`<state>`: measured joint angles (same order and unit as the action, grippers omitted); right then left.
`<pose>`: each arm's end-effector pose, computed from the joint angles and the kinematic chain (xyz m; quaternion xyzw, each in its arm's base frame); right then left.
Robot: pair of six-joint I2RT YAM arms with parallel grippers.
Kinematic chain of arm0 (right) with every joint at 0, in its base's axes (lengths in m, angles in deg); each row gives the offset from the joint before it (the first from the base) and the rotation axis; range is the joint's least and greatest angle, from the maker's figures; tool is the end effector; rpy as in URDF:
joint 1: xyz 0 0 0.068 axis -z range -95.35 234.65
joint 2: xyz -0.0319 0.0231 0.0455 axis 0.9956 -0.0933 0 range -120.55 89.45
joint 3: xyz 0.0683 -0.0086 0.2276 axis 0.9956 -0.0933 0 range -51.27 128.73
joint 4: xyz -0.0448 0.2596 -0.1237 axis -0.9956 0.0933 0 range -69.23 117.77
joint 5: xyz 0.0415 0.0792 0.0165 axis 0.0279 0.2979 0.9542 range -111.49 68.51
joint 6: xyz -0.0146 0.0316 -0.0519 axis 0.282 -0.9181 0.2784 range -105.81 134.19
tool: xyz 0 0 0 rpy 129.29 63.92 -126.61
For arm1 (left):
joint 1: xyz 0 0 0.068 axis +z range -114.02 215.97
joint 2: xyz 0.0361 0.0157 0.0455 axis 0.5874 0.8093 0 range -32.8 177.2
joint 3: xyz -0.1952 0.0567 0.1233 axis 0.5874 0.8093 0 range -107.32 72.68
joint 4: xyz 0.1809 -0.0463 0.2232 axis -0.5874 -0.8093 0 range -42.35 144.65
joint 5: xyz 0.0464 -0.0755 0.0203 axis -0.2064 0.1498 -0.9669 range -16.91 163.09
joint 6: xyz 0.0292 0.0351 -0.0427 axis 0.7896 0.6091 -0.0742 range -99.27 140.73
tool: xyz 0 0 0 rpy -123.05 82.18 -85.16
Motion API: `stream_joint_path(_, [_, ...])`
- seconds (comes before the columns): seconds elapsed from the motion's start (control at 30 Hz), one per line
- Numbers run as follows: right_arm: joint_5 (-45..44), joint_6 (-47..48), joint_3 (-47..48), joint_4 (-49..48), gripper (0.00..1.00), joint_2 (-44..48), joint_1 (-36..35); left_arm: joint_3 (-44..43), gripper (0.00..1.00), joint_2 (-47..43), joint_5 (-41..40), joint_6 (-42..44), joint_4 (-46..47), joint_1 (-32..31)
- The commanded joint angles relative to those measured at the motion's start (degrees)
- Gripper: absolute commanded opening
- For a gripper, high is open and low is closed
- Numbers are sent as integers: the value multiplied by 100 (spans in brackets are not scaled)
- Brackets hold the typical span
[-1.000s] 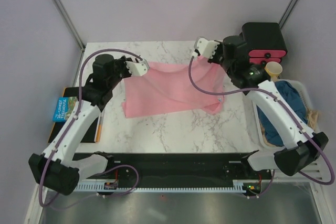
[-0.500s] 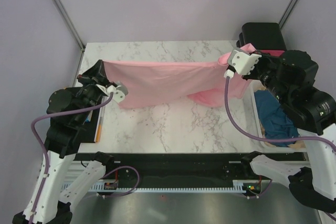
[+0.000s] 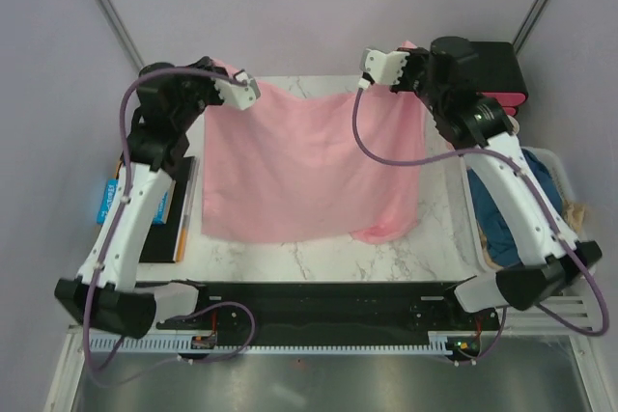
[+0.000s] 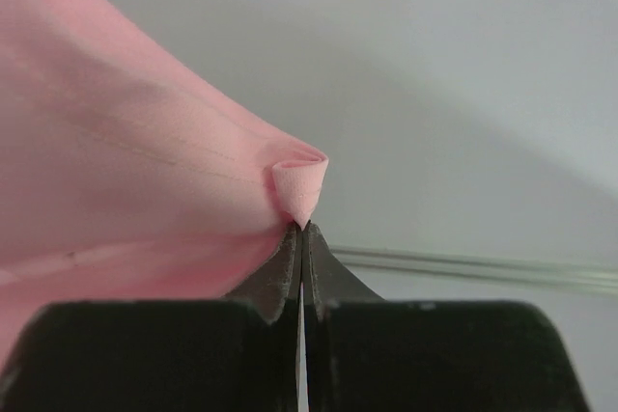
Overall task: Fold and stack the t-shirts
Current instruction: Flatten out the tshirt
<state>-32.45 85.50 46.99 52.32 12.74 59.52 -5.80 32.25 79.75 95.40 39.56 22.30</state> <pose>0.2950 0.1284 0.4713 -0.5278 0.5539 -0.3182 0.5599 0.2903 -0.0762 0.4388 0.5280 0.4854 0.3171 0.6205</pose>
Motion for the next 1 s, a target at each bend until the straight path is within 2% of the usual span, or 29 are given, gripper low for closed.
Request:
stream_joint_path(0.0, [68,357,489,-1176,0,-906,332,-948,2,1226,161,583,206,453])
stream_joint_path(0.13, [41,795,1484,-2027,0,-1792,683,-2439,2,2464,-155,671,1050,769])
stream_joint_path(0.2, [41,1042,2283,-2223,0,-2075,781,-3161,2,2818,-226,715,1183,831])
stream_joint_path(0.23, [68,1147,2555,-2406,0,-2346,877,-3835,2,2985,-339,724,1349,857])
stream_joint_path(0.3, [147,1394,3338,-2548,0,-2533,948,-4402,2,3276,-375,741,1491,866])
stream_joint_path(0.33, [173,1482,3488,-2801,0,-2560,974,-4665,2,3277,-367,759,2040,866])
stream_joint_path(0.4, [400,1789,3438,-3110,0,-2411,974,-4677,2,3093,-341,803,2456,849])
stream_joint_path(0.5, [761,1904,2832,-3489,0,-1867,974,-4309,2,2629,-314,611,2897,831])
stream_joint_path(0.6, [745,1825,1692,-3349,0,-1296,974,-3090,2,1962,-279,609,3257,831])
stream_joint_path(0.63, [658,1799,1279,-3340,0,-990,974,-2190,2,1784,-227,645,3345,831])
stream_joint_path(0.67, [648,1738,422,-3305,0,-813,974,-1676,2,1608,-165,680,3459,831])
stream_joint_path(0.7, [674,1685,-30,-3278,0,-637,974,-1131,2,1380,-95,697,3687,831])
stream_joint_path(0.73, [744,1519,-461,-3243,0,-287,974,-64,2,1013,54,732,3724,831])
stream_joint_path(0.77, [771,1439,-1248,-3191,0,-127,974,460,2,791,142,750,3724,831])
stream_joint_path(0.8, [797,1360,-1622,-3173,0,31,974,1004,2,598,239,794,3724,831])
stream_joint_path(0.83, [823,1159,-1956,-2877,0,303,974,2071,2,204,509,1195,3567,814])
stream_joint_path(0.87, [832,1070,-2586,-2726,0,427,983,2830,2,18,764,2051,3844,779])
stream_joint_path(0.9, [841,974,-2888,-2576,0,550,974,3638,2,-106,1167,2669,4761,813])
stream_joint_path(0.93, [859,886,-3170,-2244,0,778,974,4656,2,-203,1563,2379,5971,735])
stream_joint_path(0.97, [911,920,-3695,-2111,0,911,966,4849,2,-543,1428,2446,5461,578])
